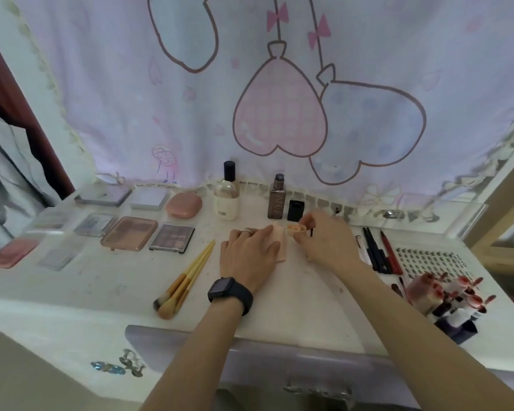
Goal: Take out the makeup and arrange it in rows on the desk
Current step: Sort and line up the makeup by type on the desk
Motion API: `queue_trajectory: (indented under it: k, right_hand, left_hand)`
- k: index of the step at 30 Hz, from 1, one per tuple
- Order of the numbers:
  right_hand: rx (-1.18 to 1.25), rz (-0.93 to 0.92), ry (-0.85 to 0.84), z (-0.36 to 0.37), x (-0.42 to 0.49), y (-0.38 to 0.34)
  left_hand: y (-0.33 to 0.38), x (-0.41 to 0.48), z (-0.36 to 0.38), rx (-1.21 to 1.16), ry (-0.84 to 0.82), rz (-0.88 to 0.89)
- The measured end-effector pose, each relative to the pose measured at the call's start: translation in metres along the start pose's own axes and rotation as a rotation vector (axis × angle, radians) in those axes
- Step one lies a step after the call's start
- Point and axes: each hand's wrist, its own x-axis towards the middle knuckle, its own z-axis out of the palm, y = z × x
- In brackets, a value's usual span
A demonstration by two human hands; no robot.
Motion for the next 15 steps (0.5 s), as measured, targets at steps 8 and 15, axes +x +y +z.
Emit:
queue_trajectory:
  k: [8, 15]
  right_hand:
    - [-0.260, -0.047, -0.058, 0.0009, -0.0063, 0.0016]
    - [-0.332, -0.105, -0.044, -0.0044, -0.0056, 0.0065]
  left_hand:
    - [-0.0007, 0.0019, 0.0016, -0.009, -0.004, -0.006]
    - [-0.0005, 0.0008, 0.0013, -0.012, 0.000, -0.010]
